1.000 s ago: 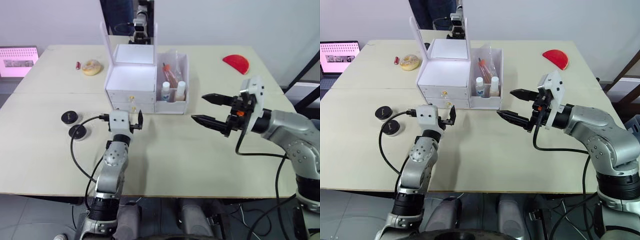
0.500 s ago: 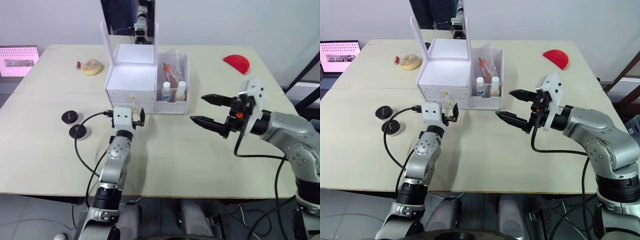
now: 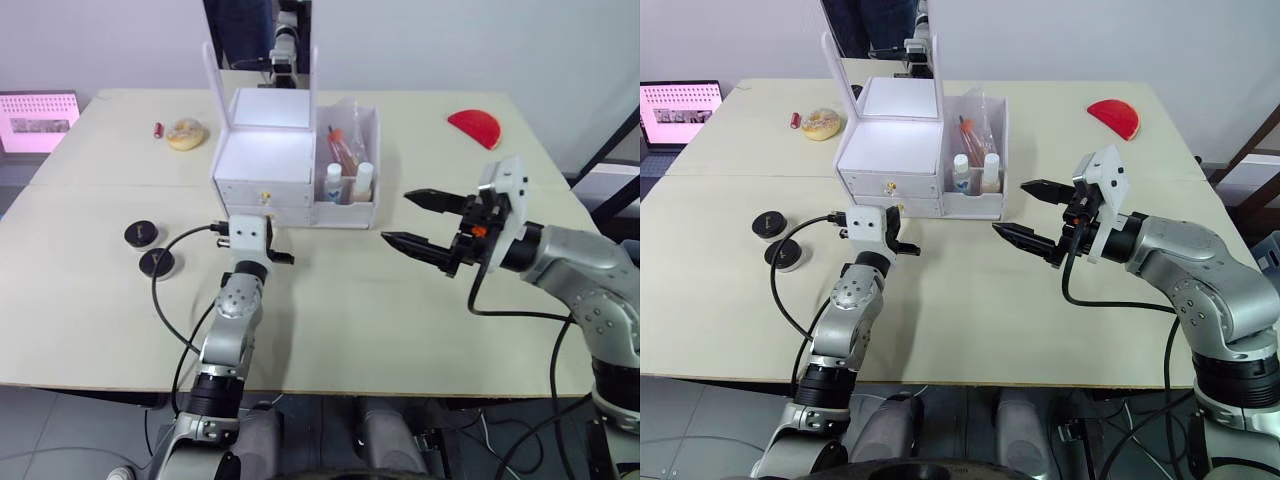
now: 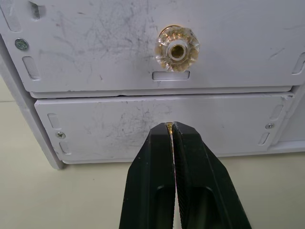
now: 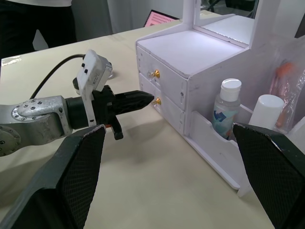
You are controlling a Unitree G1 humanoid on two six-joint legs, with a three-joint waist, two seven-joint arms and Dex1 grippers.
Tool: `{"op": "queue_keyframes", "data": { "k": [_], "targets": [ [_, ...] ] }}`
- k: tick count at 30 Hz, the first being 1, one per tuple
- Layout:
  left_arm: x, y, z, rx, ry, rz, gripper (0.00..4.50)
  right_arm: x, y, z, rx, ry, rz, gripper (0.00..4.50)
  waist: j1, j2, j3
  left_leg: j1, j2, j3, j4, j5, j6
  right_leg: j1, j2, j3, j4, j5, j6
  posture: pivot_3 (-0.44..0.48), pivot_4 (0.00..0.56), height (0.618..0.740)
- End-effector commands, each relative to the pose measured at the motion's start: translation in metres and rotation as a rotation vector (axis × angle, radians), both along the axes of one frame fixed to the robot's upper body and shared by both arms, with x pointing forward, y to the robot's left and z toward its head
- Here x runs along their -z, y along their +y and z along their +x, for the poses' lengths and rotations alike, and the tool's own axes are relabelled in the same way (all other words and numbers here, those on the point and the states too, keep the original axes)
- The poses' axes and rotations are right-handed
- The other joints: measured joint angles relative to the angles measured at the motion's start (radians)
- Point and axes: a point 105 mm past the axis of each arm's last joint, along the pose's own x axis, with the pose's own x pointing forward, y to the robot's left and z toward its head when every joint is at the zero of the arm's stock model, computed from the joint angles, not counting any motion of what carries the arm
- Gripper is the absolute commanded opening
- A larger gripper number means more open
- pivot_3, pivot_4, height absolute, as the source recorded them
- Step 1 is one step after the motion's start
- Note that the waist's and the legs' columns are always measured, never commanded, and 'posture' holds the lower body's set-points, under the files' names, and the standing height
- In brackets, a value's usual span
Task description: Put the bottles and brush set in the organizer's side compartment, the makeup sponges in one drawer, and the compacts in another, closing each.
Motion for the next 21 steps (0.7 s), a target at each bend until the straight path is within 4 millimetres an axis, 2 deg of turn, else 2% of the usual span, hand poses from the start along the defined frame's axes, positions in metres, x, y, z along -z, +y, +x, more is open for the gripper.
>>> {"op": "queue_keyframes", "data": {
  "k": [1, 8, 11, 16, 21],
  "targets": [
    [-0.004, -0.001, -0.003, 0.013, -0.021, 0.006, 0.02, -0.015, 0.003, -0.006, -0.021, -0.069, 0.013, 4.5, 0.0, 0.0, 0.0, 0.0, 0.0, 0.0, 0.0, 0.0, 0.0, 0.0, 0.0, 0.0, 0.0, 0.0, 0.0, 0.0, 0.15, 0.739],
    [-0.005, 0.0, -0.009, 0.024, -0.036, 0.018, 0.02, -0.014, 0.003, -0.005, -0.02, -0.065, 0.014, 4.5, -0.001, 0.0, 0.0, 0.0, 0.0, 0.0, -0.001, 0.0, 0.0, 0.0, 0.0, 0.0, 0.0, 0.0, 0.0, 0.0, 0.15, 0.739],
    [-0.006, 0.0, -0.009, 0.012, -0.037, 0.026, 1.38, -0.014, 0.003, -0.005, -0.019, -0.064, 0.015, 4.5, -0.001, 0.0, 0.0, 0.0, 0.0, 0.0, 0.0, 0.0, 0.0, -0.001, 0.0, 0.0, 0.0, 0.0, 0.0, 0.0, 0.15, 0.739],
    [-0.002, -0.001, -0.006, 0.005, -0.016, 0.024, 4.04, -0.014, 0.002, -0.005, -0.017, -0.062, 0.01, 4.5, -0.001, 0.0, 0.0, 0.0, 0.0, 0.0, -0.001, 0.0, 0.0, -0.002, 0.0, 0.0, -0.001, 0.0, 0.0, 0.0, 0.15, 0.739],
    [-0.001, -0.005, 0.003, 0.012, -0.015, 0.029, 4.04, -0.015, 0.001, -0.007, -0.011, -0.061, 0.003, 4.5, 0.002, 0.0, 0.0, 0.0, 0.0, 0.0, 0.0, 0.0, 0.0, -0.002, 0.0, 0.0, -0.001, 0.0, 0.0, 0.0, 0.15, 0.739]
  ]
}}
